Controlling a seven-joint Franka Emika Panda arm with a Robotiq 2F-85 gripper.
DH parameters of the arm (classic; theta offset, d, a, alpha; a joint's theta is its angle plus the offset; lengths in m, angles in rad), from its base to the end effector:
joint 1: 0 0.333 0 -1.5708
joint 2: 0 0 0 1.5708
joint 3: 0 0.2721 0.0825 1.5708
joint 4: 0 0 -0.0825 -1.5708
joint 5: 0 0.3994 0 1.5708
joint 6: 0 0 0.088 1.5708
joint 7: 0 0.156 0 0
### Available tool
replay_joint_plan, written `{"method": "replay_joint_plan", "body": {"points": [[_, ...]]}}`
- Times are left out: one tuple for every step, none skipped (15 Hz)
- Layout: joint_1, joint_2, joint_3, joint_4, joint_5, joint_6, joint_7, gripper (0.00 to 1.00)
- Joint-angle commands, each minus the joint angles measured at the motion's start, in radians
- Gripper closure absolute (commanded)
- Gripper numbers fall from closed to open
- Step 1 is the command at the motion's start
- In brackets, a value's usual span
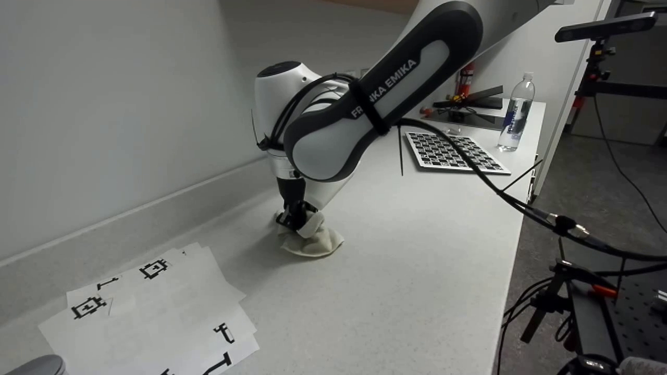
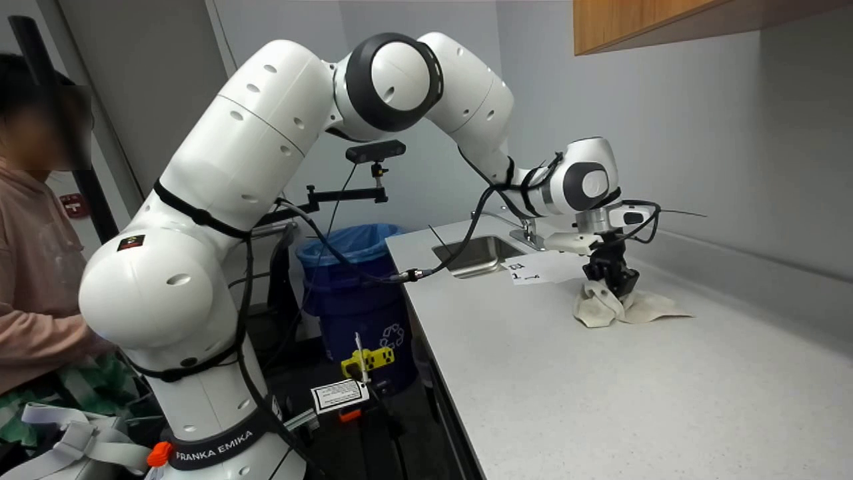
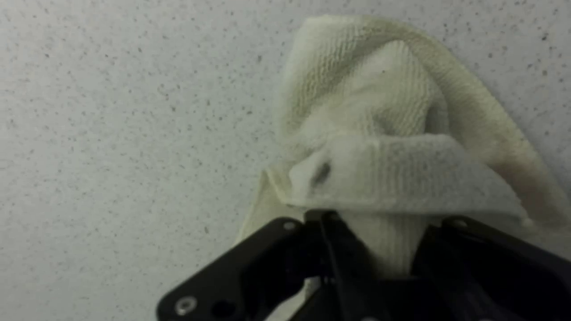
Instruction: Use the cloth to wipe the counter
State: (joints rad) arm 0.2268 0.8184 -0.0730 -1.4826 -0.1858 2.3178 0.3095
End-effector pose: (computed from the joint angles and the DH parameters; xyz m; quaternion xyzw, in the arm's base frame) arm 0.6922 0.1009 0.1018 0.9954 -0.0033 0.0300 0.0906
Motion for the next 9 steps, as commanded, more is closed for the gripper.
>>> {"method": "replay_joint_plan", "body": {"points": [[-0.022, -0.08, 0.034, -0.178, 0.024, -0.001, -0.052, 0.96], [-0.023, -0.108, 0.037, -0.224, 0.023, 0.004, -0.057, 0.96], [-0.022, -0.139, 0.039, -0.279, 0.02, 0.016, -0.058, 0.96], [-0.023, -0.162, 0.042, -0.321, 0.019, 0.021, -0.064, 0.96], [-0.02, -0.187, 0.037, -0.368, 0.01, 0.025, -0.057, 0.96], [-0.022, -0.216, 0.039, -0.416, 0.009, 0.029, -0.061, 0.96], [-0.028, -0.245, 0.043, -0.463, 0.011, 0.033, -0.07, 0.96], [-0.029, -0.272, 0.042, -0.509, 0.005, 0.04, -0.073, 0.96], [-0.029, -0.3, 0.039, -0.557, -0.001, 0.043, -0.074, 0.96]]}}
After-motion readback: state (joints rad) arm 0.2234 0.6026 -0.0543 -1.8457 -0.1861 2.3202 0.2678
